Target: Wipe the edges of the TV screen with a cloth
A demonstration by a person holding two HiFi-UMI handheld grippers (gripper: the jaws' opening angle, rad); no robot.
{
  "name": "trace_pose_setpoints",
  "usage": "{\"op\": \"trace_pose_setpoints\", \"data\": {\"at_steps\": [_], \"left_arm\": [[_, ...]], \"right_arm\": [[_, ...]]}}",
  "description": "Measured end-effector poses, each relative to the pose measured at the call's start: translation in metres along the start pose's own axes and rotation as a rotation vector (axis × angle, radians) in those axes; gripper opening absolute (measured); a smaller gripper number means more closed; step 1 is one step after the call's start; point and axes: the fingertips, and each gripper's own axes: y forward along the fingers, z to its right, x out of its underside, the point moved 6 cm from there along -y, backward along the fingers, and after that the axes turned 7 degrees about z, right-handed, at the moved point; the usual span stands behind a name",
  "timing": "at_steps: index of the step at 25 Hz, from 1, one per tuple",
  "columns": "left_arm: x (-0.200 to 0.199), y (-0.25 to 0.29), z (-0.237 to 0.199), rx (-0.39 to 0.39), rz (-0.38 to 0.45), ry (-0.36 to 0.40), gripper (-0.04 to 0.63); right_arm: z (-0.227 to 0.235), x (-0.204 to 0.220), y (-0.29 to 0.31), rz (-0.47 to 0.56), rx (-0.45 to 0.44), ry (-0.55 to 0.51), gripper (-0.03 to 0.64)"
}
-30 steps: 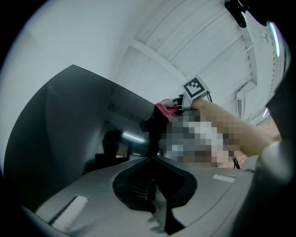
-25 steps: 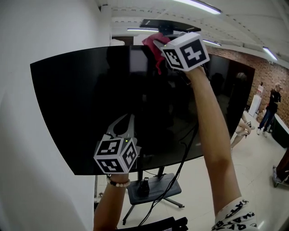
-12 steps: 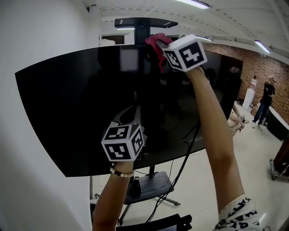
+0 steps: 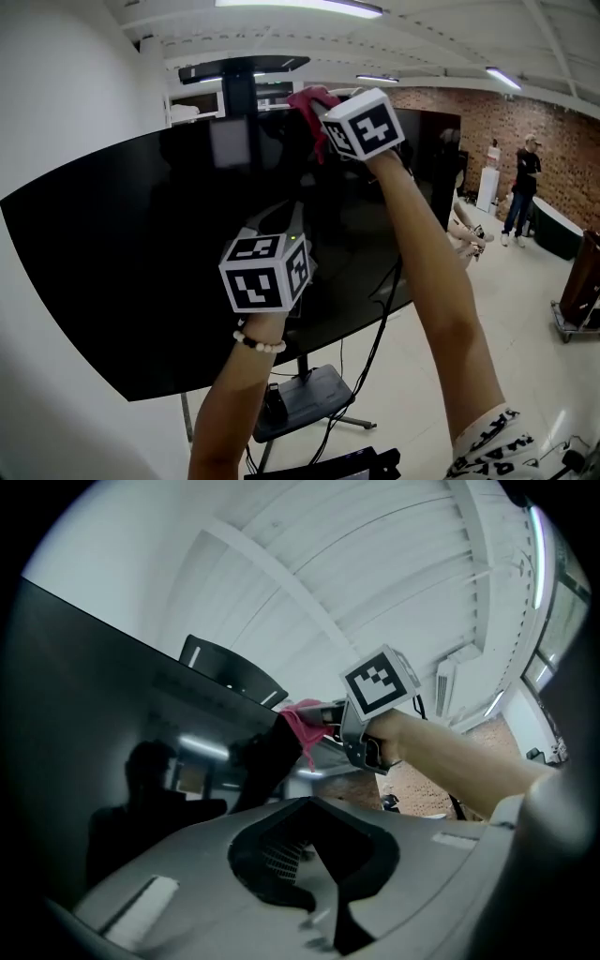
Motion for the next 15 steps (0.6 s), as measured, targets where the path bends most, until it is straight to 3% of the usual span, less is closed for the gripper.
{"op": "trace_pose_setpoints", "data": {"at_steps": [5, 15], "left_arm": [[-0.005, 0.040, 0.020, 0.041, 0.013, -0.007, 0.000], [0.036, 0.138, 0.132, 0.026, 0.021, -0.029, 0.000]], "right_arm": [[0.045, 0.020, 0.000, 0.004, 0.012, 0.021, 0.063], [0.161, 0.100, -0.047, 0.044, -0.001, 0.001, 0.063]]}}
